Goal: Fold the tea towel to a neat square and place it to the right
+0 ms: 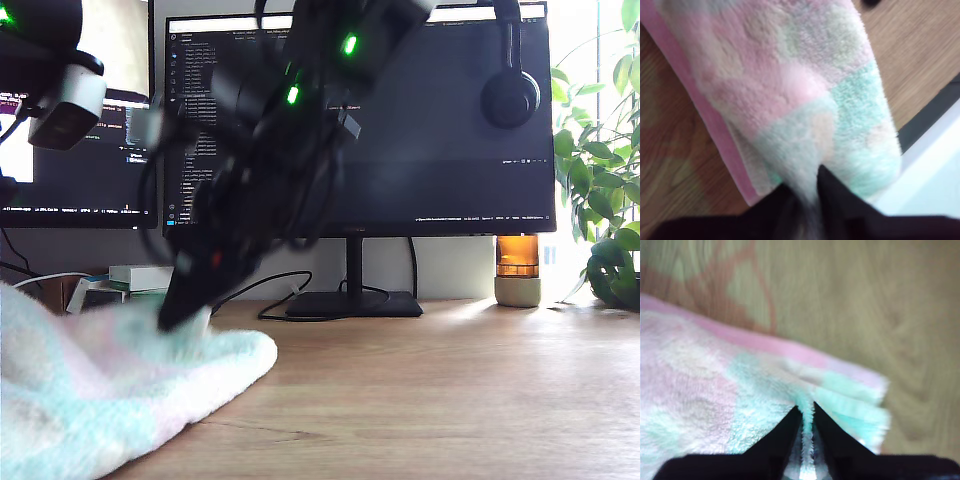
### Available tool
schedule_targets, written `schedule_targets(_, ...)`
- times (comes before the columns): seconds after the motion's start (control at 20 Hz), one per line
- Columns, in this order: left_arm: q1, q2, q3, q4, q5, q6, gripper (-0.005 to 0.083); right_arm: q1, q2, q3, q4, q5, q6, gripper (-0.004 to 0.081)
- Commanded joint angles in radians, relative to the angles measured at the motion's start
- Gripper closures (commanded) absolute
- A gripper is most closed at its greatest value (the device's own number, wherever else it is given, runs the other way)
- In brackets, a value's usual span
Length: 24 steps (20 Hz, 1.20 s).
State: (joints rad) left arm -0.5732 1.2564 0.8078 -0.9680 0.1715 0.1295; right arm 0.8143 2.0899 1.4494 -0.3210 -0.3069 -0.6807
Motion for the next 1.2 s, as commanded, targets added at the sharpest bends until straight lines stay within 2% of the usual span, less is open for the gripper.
schedule_targets(0.0, 0.002, -0.001, -0.001, -0.005, -0.010, 0.000, 0.0570, 0.010, 0.011, 0.006, 0.016, 0.002, 0.006, 0.0780)
schedule_targets(0.1, 0.002, -0.001, -0.001, -0.009, -0.038, 0.002, 0.0528, 0.010, 0.013, 0.006, 0.034, 0.003, 0.013, 0.0780)
schedule_targets(0.35, 0.002, -0.001, -0.001, -0.059, -0.140, 0.026, 0.0521, 0.010, 0.013, 0.006, 0.077, 0.011, 0.028, 0.0766)
schedule_targets(0.75, 0.002, -0.002, -0.001, -0.056, -0.143, 0.027, 0.0521, 0.010, 0.013, 0.006, 0.090, 0.018, 0.031, 0.0535)
schedule_targets(1.05, 0.002, -0.002, -0.001, -0.057, -0.143, 0.027, 0.0522, 0.010, 0.013, 0.006, 0.212, 0.081, 0.056, 0.0506)
schedule_targets(1.15, 0.002, -0.002, -0.001, -0.057, -0.143, 0.027, 0.0522, 0.010, 0.013, 0.011, 0.216, 0.086, 0.056, 0.0506)
